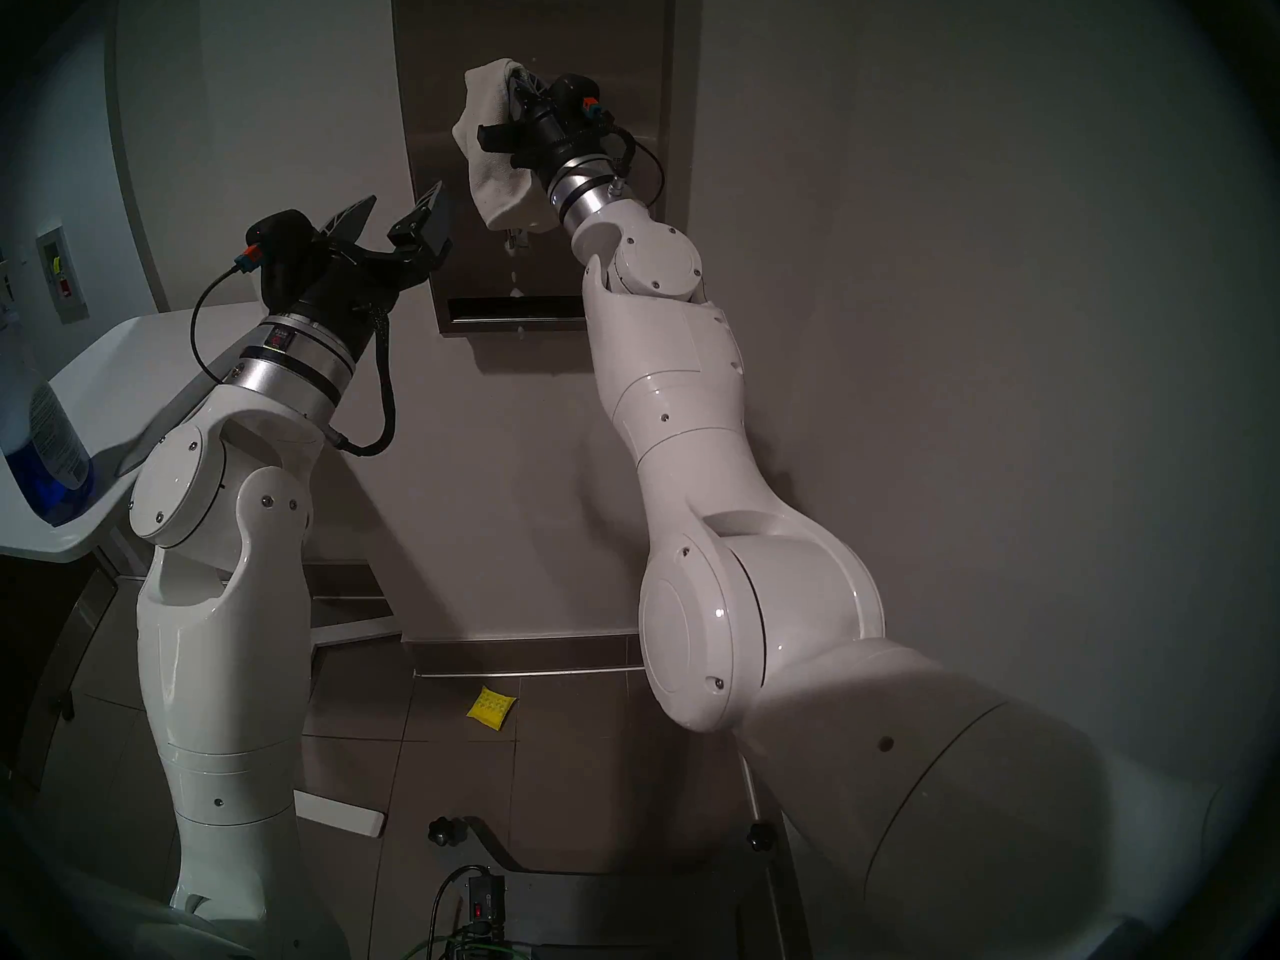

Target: Pick up the cloth and wipe the surface

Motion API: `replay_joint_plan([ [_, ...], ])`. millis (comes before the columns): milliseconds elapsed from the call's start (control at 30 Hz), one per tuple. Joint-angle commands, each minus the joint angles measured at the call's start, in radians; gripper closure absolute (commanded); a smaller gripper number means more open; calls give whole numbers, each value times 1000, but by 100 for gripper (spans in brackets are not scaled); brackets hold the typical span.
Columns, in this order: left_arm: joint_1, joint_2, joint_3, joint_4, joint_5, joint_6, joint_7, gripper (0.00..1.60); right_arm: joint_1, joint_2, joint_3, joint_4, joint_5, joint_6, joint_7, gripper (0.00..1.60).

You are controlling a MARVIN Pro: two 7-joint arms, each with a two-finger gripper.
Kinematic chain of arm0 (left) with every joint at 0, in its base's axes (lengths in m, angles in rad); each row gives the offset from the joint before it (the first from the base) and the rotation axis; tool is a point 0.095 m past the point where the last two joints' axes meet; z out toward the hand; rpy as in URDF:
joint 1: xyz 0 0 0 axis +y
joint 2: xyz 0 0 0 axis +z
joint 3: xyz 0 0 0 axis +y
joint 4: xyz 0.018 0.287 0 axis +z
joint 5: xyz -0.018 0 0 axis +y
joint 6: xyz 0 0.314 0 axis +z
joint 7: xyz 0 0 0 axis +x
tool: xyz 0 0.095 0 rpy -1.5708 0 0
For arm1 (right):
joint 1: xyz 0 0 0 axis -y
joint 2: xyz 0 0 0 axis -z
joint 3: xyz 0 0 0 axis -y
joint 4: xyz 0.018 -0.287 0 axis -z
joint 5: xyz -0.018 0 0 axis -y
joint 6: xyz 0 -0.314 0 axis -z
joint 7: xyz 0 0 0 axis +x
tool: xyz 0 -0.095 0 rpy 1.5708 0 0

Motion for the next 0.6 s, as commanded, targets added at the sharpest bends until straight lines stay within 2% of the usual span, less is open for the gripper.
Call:
replay_joint_plan([
  [0, -30, 1, 1, -30, 1, -6, 0, 0, -5, 7, 6, 8, 4, -22, 3, 160],
  [267, -30, 0, 1, -30, 2, -5, 0, 0, -78, 11, -2, -13, -9, -31, 9, 160],
  [567, -30, -1, 0, -30, 3, -5, -1, 0, -91, 8, -20, -4, -26, -23, 12, 160],
])
